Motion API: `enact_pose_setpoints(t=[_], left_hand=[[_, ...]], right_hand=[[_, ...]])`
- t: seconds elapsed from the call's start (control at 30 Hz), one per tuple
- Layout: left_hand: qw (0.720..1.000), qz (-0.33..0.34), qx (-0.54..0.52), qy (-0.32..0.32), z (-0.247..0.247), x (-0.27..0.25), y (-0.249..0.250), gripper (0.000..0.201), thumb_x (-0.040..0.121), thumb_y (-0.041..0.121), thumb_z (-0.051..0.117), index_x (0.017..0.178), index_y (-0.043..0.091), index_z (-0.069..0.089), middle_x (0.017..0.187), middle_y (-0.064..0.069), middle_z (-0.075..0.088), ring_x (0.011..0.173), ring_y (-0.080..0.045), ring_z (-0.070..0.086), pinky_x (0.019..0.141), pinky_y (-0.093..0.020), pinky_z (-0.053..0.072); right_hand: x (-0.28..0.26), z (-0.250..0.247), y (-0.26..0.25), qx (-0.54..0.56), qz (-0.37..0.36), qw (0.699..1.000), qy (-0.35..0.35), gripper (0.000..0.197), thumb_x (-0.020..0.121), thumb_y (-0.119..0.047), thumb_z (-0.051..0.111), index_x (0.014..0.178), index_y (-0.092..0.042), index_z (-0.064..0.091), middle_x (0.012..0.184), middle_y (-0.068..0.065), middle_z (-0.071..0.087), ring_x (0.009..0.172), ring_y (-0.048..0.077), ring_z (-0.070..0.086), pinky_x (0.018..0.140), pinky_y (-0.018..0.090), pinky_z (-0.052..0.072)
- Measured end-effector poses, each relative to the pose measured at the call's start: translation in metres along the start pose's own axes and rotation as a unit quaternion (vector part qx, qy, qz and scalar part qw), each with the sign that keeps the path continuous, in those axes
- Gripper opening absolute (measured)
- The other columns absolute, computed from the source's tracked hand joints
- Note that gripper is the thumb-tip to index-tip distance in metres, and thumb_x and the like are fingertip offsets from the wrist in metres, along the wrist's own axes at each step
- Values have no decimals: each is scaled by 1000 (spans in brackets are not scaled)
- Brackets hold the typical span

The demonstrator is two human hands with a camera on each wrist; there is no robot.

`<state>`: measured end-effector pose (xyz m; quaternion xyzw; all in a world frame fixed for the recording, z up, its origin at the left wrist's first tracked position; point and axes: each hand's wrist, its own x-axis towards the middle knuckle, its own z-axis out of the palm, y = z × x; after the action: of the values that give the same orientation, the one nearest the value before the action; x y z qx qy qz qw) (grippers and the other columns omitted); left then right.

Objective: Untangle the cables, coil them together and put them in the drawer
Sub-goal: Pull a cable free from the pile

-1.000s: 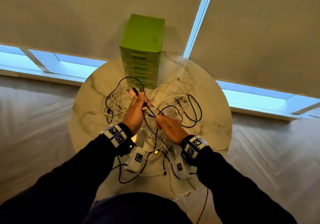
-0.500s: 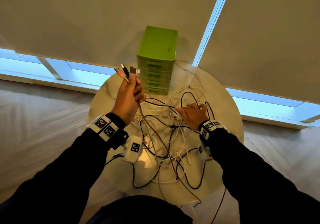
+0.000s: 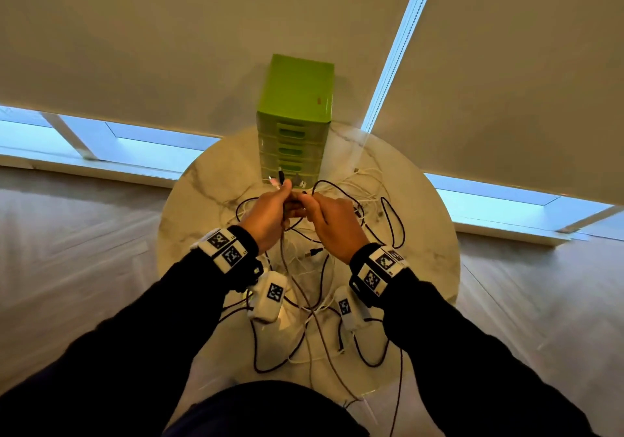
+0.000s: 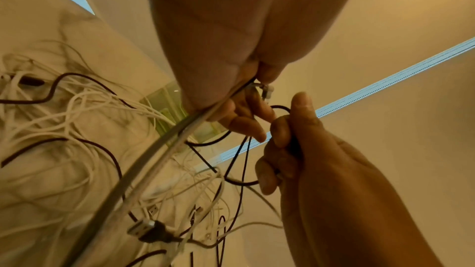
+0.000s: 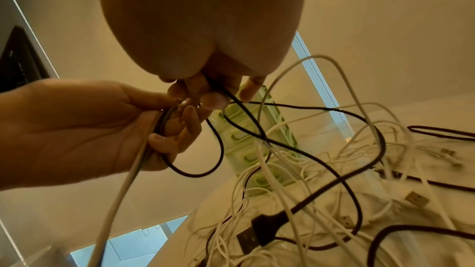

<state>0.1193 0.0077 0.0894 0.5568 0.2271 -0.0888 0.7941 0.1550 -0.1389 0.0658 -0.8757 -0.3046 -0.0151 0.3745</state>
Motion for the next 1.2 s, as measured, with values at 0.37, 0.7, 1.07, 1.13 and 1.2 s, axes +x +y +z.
enact_pose_setpoints(t=[0.37,0.7,1.07,1.13,1.2], left_hand=[[971,78,-222,-31,-1,-4,32,39,109,38,33,80,18,48,58,6,51,76,-17,66,69,-24,49],[969,221,86,67,-43,-2,38,36,110,35,31,84,20,50,56,15,39,53,-2,34,56,-21,30],[996,31,-62,47,-19,2,21,46,108,41,38,73,17,55,56,6,47,49,-9,38,49,-22,32],[996,46,-56,60,-23,9,24,37,107,34,46,74,16,54,60,5,48,47,-7,39,49,-22,31],[993,80,-43,70,-24,14,25,34,107,28,45,76,16,52,59,6,49,46,-4,37,52,-22,27]], right_hand=[[-32,21,36,119,152,959,-206,54,108,-46,25,78,-17,59,77,0,61,73,8,55,90,35,44],[24,4,44,-178,201,952,-146,43,106,-50,18,90,-29,53,99,3,71,104,25,62,108,52,20],[31,20,-35,-36,-15,992,-122,42,106,-39,20,105,-27,60,76,-15,62,80,11,59,95,39,24],[23,22,-27,12,9,986,-163,36,107,-44,22,96,-34,56,68,-17,57,78,8,58,100,43,29],[17,23,-13,61,53,977,-198,39,106,-51,25,83,-35,52,70,-11,62,77,8,61,101,48,37]])
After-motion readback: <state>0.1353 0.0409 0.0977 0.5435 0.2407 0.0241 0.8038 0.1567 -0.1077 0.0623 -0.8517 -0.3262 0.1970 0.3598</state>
